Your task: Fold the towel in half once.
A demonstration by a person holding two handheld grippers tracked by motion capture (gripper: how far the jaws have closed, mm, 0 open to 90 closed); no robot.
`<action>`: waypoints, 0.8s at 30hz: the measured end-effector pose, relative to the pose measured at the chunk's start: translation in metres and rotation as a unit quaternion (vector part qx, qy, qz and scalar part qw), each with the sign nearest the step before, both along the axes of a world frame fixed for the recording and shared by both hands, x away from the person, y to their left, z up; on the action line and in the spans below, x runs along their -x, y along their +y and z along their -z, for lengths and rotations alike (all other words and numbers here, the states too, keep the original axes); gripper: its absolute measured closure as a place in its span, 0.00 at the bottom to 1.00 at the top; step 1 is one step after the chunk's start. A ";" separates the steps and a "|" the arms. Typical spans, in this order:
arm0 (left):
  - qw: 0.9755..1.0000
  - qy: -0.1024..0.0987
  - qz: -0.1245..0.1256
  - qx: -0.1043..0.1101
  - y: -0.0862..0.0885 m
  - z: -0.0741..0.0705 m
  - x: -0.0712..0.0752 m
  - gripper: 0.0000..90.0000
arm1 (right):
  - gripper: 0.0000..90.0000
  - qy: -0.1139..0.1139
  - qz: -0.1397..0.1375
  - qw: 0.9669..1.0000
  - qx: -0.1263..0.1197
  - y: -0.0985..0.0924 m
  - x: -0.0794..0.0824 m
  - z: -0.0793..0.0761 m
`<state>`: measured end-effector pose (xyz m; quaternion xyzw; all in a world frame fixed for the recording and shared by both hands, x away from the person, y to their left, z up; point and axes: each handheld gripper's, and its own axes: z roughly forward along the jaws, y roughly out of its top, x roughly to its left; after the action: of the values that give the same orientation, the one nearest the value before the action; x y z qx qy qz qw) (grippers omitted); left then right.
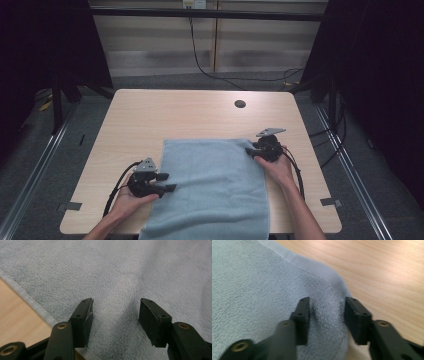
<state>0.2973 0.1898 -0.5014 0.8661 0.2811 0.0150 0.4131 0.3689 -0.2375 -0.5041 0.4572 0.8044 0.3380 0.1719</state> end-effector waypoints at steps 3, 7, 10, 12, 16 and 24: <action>1.000 0.006 0.001 -0.004 -0.001 -0.003 -0.003 0.50 | 0.85 0.001 -0.010 1.000 -0.013 0.001 0.006 0.000; 0.999 0.002 -0.041 0.028 0.004 -0.012 -0.030 0.50 | 0.90 0.011 -0.017 1.000 -0.017 0.001 0.008 -0.001; 0.997 -0.016 -0.069 0.020 0.006 -0.016 -0.057 0.52 | 0.90 0.016 -0.020 1.000 -0.017 0.004 0.010 -0.002; 0.995 -0.021 -0.098 0.027 0.008 -0.013 -0.075 0.53 | 0.90 0.016 -0.021 0.999 -0.020 0.004 0.013 -0.002; 0.993 -0.023 -0.116 0.029 0.006 -0.005 -0.096 0.51 | 0.90 0.015 -0.025 0.999 -0.023 0.004 0.019 -0.001; 0.990 -0.033 -0.136 0.022 0.000 0.001 -0.100 0.48 | 0.90 0.008 -0.019 0.999 -0.031 0.003 0.023 0.001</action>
<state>0.3973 0.1899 -0.5023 0.8098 0.3822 0.0936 0.4352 0.3460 -0.2347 -0.5047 0.4499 0.8034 0.3622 0.1446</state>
